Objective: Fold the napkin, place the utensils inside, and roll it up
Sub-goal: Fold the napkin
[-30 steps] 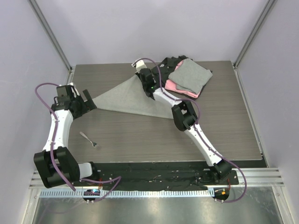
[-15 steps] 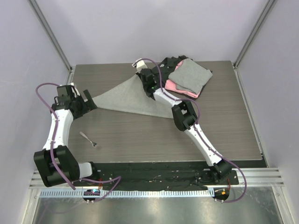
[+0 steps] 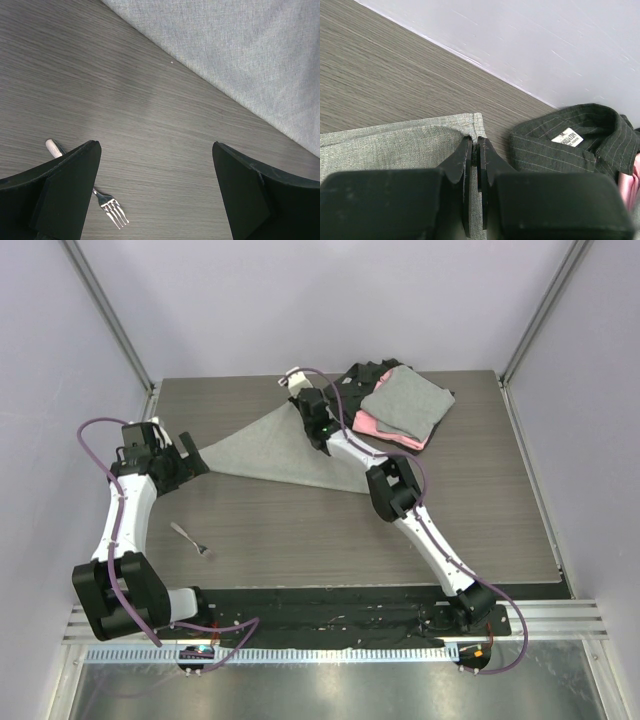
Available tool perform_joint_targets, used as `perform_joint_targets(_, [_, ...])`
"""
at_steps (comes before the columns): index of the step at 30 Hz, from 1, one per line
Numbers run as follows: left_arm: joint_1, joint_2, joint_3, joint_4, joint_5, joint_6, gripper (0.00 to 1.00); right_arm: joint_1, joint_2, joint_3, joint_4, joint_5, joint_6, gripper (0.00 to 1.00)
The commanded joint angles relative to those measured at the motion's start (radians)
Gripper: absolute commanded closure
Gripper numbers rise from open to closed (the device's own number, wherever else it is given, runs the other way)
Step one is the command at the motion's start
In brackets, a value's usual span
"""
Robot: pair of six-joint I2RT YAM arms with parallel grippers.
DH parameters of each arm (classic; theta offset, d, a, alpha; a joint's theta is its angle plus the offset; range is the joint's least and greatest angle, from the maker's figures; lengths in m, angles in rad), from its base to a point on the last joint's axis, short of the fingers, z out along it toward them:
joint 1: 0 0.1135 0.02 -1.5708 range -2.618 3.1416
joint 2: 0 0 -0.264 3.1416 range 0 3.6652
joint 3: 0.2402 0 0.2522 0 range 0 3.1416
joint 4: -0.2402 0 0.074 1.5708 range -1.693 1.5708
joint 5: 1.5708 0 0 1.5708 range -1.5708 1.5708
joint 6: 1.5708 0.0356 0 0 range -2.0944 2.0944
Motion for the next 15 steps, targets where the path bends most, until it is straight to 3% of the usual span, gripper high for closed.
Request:
perform_joint_targets(1, [0.0, -0.016, 0.008, 0.036, 0.022, -0.005, 0.0, 0.015, -0.03, 0.006, 0.075, 0.026, -0.025, 0.99])
perform_joint_targets(15, [0.0, -0.026, 0.007, 0.039, 0.033, -0.008, 0.0, 0.034, -0.05, -0.022, 0.086, 0.049, -0.07, 0.99])
